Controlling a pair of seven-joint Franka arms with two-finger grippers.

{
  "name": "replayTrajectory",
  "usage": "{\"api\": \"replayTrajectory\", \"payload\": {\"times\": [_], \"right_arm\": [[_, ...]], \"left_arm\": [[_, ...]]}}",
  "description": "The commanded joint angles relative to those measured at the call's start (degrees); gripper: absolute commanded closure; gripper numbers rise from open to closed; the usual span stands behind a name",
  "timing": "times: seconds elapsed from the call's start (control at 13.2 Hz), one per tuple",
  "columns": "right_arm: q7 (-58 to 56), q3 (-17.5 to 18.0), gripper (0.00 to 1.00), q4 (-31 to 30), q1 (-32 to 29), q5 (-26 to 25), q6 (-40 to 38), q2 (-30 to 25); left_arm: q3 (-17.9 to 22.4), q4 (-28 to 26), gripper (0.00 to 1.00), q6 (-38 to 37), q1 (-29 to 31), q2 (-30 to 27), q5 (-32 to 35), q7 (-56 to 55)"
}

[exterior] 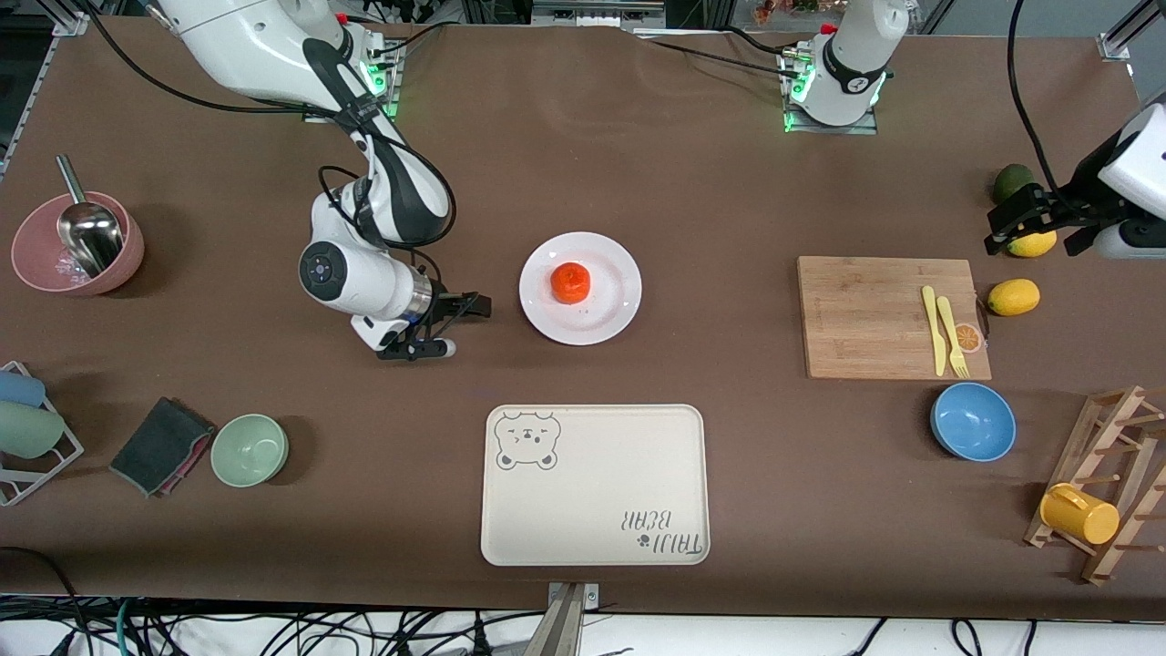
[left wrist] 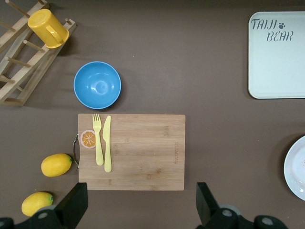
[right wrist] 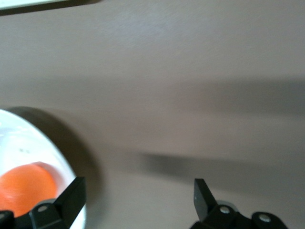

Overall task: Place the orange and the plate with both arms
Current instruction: 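Move the right gripper to the plate rim and grasp it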

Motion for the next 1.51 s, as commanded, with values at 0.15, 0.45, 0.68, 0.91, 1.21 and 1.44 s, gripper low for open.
{"api": "replayTrajectory", "payload": {"times": [0.15, 0.45, 0.68, 0.91, 1.21, 1.44], "right_arm": [[-2.4, 2.4, 0.00, -2.5, -0.6, 10.1, 3.3, -1.7], [-12.3, 3.0, 0.00, -3.2, -0.6, 20.3, 2.9, -1.2], [-16.2, 3.5, 0.00, -3.4, -0.6, 21.0, 2.0, 0.3], [-19.5, 4.2, 0.00, -3.2, -0.6, 23.7, 2.0, 1.3], [-23.5, 4.9, 0.07, -3.1, -0.5, 23.7, 2.3, 2.7], [-26.9, 4.9, 0.30, -2.5, -0.2, 23.7, 2.4, 3.8]], "left_arm": [[-0.7, 3.7, 0.00, -3.0, 0.6, 1.9, 1.6, 0.8], [-0.2, 3.7, 0.00, -3.8, 1.1, 1.9, 1.5, 0.8], [-0.2, 3.6, 0.00, -3.8, 3.1, 2.0, 1.5, 0.9], [-0.3, 3.7, 0.00, -3.8, 3.3, 2.1, 1.5, 0.8], [-0.4, 3.7, 0.00, -3.8, 3.3, 2.1, 1.5, 0.8], [-0.4, 3.7, 0.00, -3.8, 3.3, 2.1, 1.5, 0.8]]}}
